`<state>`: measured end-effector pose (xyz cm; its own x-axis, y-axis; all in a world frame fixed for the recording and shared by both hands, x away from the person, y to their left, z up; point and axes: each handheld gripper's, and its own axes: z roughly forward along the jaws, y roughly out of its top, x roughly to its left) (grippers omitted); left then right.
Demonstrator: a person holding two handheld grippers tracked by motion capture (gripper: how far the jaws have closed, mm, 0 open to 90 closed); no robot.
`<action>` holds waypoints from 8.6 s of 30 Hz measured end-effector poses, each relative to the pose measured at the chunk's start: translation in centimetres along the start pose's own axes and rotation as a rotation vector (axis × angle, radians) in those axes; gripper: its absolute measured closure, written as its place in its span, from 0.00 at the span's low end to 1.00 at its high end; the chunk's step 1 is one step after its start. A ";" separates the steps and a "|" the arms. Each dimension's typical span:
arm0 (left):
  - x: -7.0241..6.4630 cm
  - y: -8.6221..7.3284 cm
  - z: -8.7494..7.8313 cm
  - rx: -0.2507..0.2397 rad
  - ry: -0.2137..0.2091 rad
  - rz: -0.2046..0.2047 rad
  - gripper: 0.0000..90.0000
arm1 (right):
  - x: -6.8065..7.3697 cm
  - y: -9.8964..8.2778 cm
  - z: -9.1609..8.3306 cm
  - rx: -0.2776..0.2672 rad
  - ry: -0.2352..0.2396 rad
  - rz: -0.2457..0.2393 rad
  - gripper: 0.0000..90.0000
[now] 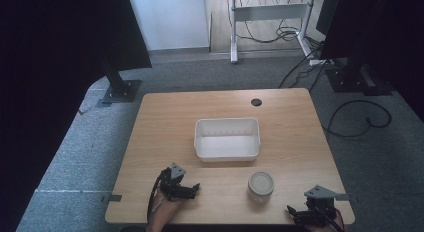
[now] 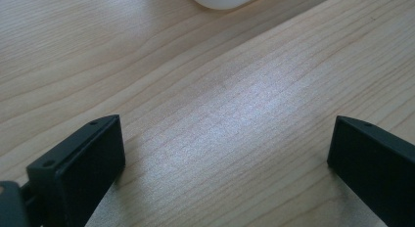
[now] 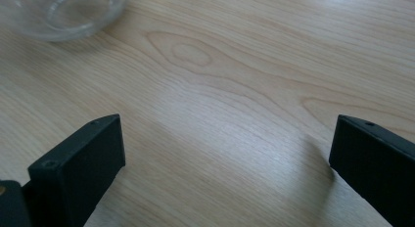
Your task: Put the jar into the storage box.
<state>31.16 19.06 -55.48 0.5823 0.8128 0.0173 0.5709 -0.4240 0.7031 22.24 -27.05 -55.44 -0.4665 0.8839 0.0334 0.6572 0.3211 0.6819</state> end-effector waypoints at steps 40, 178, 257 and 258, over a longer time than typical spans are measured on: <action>0.0 0.0 0.0 0.002 0.003 -0.001 0.00 | 3.0 4.0 0.2 -0.102 0.123 -0.116 0.02; -0.1 0.0 0.0 0.004 0.007 -0.004 0.00 | 8.5 16.6 6.0 -0.163 0.146 -0.210 0.11; -0.1 0.0 0.0 0.000 0.006 -0.007 0.00 | 12.2 23.6 17.2 -0.129 0.088 -0.184 0.11; -0.1 0.0 0.0 0.000 0.006 -0.007 0.00 | 12.3 23.6 17.3 -0.128 0.086 -0.189 0.11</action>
<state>31.14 18.97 -55.48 0.5745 0.8183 0.0168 0.5750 -0.4182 0.7032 42.28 -2.75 -51.63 -0.6263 0.7783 -0.0455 0.4757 0.4277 0.7687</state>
